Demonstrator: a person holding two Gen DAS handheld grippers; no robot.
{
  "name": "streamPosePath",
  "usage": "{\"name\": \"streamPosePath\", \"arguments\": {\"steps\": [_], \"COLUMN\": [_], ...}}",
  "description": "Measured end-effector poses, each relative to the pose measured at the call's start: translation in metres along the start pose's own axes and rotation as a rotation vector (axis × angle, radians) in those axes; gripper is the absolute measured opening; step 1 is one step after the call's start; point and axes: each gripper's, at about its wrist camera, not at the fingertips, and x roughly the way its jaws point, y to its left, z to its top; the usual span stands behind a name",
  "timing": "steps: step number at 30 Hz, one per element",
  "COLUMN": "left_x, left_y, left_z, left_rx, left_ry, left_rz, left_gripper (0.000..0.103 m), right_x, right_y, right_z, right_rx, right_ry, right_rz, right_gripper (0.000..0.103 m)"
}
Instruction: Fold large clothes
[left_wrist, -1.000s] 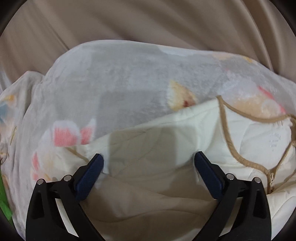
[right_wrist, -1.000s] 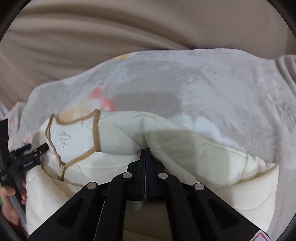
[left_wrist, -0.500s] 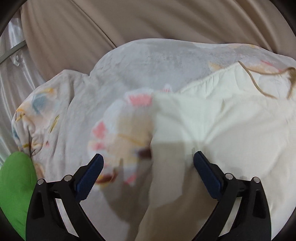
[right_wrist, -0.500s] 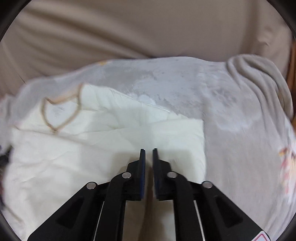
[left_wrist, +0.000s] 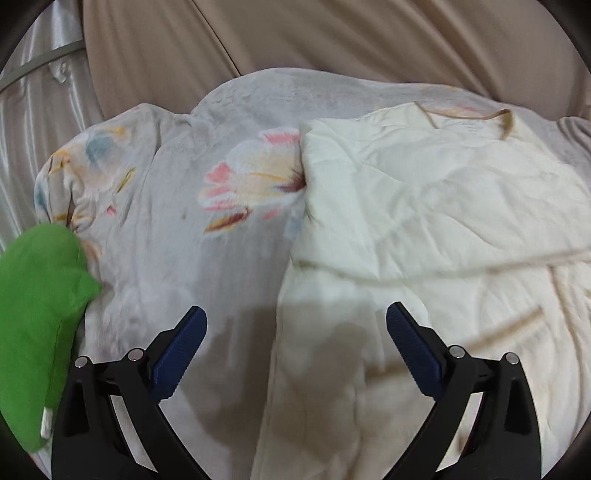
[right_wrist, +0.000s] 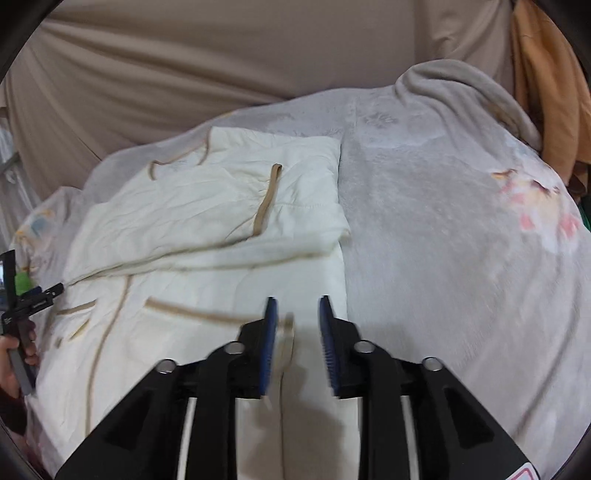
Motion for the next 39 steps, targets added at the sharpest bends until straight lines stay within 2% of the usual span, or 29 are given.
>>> {"name": "streamPosePath", "arguments": {"steps": [2,5,9,12,14,15,19,22,24,26,27,28,29,32,36,39], "left_x": [-0.024,-0.054,-0.072,-0.077,-0.077,-0.079,-0.076,-0.074,-0.076,-0.080,-0.082,-0.086,-0.089,-0.102,-0.139,-0.181], "left_y": [0.000,0.004,0.021,0.031,0.038,0.041,0.053,0.056,0.053,0.048,0.046,0.045,0.045,0.052,0.064,0.076], "left_z": [-0.020,-0.058,-0.114,-0.145,-0.157,-0.161,-0.164,-0.164,-0.161,-0.159,-0.159,-0.159,-0.159,-0.159,-0.157,-0.155], "left_rx": [0.000,-0.010,-0.119,-0.204,-0.277,-0.310,-0.436,-0.510,-0.506,-0.470,-0.458,-0.440,-0.425,-0.426,-0.416,-0.413], "left_ry": [-0.011,0.010,0.092,0.128,0.143,0.126,0.084,0.058,0.052,0.051,0.041,0.029,0.020,-0.014,-0.099,-0.184], "left_rz": [-0.063,-0.155,-0.303,-0.346,-0.390,-0.401,-0.456,-0.493,-0.478,-0.451,-0.434,-0.420,-0.398,-0.401,-0.432,-0.494], "left_gripper": [0.096,0.096,0.096,0.096,0.096,0.096,0.097,0.093,0.071,0.058,0.050,0.044,0.029,0.010,0.008,0.007], "right_x": [-0.023,-0.058,-0.091,-0.104,-0.106,-0.104,-0.083,-0.078,-0.076,-0.074,-0.074,-0.077,-0.081,-0.102,-0.129,-0.162], "right_y": [0.000,-0.005,-0.021,-0.032,-0.036,-0.037,-0.043,-0.036,-0.033,-0.032,-0.031,-0.030,-0.030,-0.023,-0.016,-0.011], "right_z": [-0.020,-0.064,-0.112,-0.135,-0.146,-0.150,-0.161,-0.158,-0.152,-0.146,-0.144,-0.141,-0.140,-0.139,-0.139,-0.138], "right_rx": [0.006,0.026,0.089,0.135,0.165,0.187,0.307,0.315,0.336,0.355,0.361,0.357,0.346,0.290,0.265,0.232], "right_ry": [-0.012,-0.026,-0.034,-0.024,-0.014,0.000,0.050,0.026,0.010,-0.005,-0.017,-0.034,-0.053,-0.130,-0.191,-0.259], "right_rz": [0.020,0.049,0.070,0.101,0.114,0.139,0.278,0.288,0.306,0.338,0.346,0.345,0.345,0.333,0.357,0.383], "right_gripper": [0.045,0.055,0.060,0.062,0.065,0.065,0.066,0.068,0.064,0.030,0.023,0.011,0.008,0.005,0.004,0.004]}}
